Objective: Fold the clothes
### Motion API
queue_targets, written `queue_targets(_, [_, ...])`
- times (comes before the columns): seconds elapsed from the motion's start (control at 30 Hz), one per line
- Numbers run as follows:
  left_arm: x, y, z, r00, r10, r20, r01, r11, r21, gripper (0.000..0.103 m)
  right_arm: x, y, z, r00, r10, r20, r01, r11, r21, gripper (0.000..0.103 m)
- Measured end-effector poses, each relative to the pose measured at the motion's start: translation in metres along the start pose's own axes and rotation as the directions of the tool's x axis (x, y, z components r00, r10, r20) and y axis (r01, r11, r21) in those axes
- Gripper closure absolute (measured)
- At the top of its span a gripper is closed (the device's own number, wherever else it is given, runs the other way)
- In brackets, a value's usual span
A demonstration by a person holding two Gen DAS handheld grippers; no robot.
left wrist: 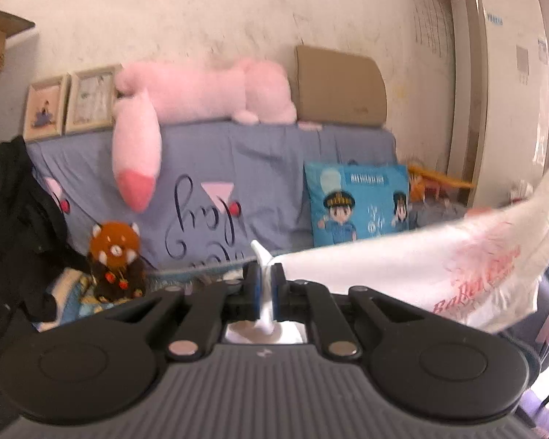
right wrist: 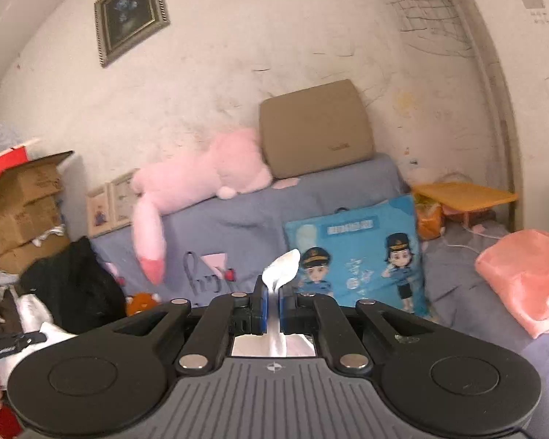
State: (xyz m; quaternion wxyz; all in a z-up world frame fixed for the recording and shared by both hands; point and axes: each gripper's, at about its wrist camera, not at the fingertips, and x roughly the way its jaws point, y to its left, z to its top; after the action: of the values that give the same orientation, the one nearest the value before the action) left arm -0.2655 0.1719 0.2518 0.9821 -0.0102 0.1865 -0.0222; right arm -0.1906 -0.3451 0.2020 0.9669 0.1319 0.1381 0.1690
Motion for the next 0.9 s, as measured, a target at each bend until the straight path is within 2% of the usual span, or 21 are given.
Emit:
queue_targets(0.1, [0.0,0.012,0.015,1.0,0.007,-0.005,-0.007,1.0,-0.017,0.097,0.016,-0.003,-0.003,0.999,0.005,-0.05,-0.003,0.999,0.035,0.098])
queue_targets(0.17, [0.022,0.017,0.018,0.999,0.021,-0.045,-0.021,1.0,-0.003,0.097,0.036,-0.007,-0.011,0.995,-0.01,-0.103,0.015,0.999,0.049,0.097])
queue_targets(0.27, [0.08,0.017,0.008,0.989,0.026,-0.144,-0.024,1.0,0.012,0.097,0.084,-0.028,-0.036,0.983,-0.05,-0.174,0.069,0.992,0.102,0.097])
queue_targets(0.37, [0.148,0.014,-0.013,0.971,0.028,-0.239,-0.025,1.0,0.014,0.097,0.131,-0.049,-0.06,0.966,-0.085,-0.243,0.125,0.981,0.151,0.097])
queue_targets(0.5, [0.207,0.015,-0.032,0.962,-0.004,-0.272,-0.013,0.998,-0.062,0.097,0.165,-0.07,-0.071,0.968,-0.095,-0.233,0.146,0.966,0.212,0.097])
queue_targets(0.57, [0.224,0.012,-0.039,0.96,0.01,-0.279,-0.022,0.999,-0.041,0.097,0.177,-0.072,-0.072,0.965,-0.106,-0.239,0.152,0.972,0.181,0.097])
queue_targets(0.7, [0.271,0.002,-0.063,0.939,0.051,-0.339,-0.049,0.999,0.014,0.097,0.202,-0.077,-0.09,0.939,-0.167,-0.302,0.213,0.969,0.126,0.097])
queue_targets(0.83, [0.306,-0.01,-0.08,0.932,0.101,-0.348,-0.09,0.995,0.048,0.097,0.214,-0.078,-0.108,0.935,-0.221,-0.279,0.242,0.969,0.044,0.097])
queue_targets(0.9, [0.324,-0.017,-0.084,0.927,0.132,-0.352,-0.106,0.99,0.092,0.097,0.226,-0.075,-0.112,0.924,-0.253,-0.288,0.26,0.966,-0.015,0.097])
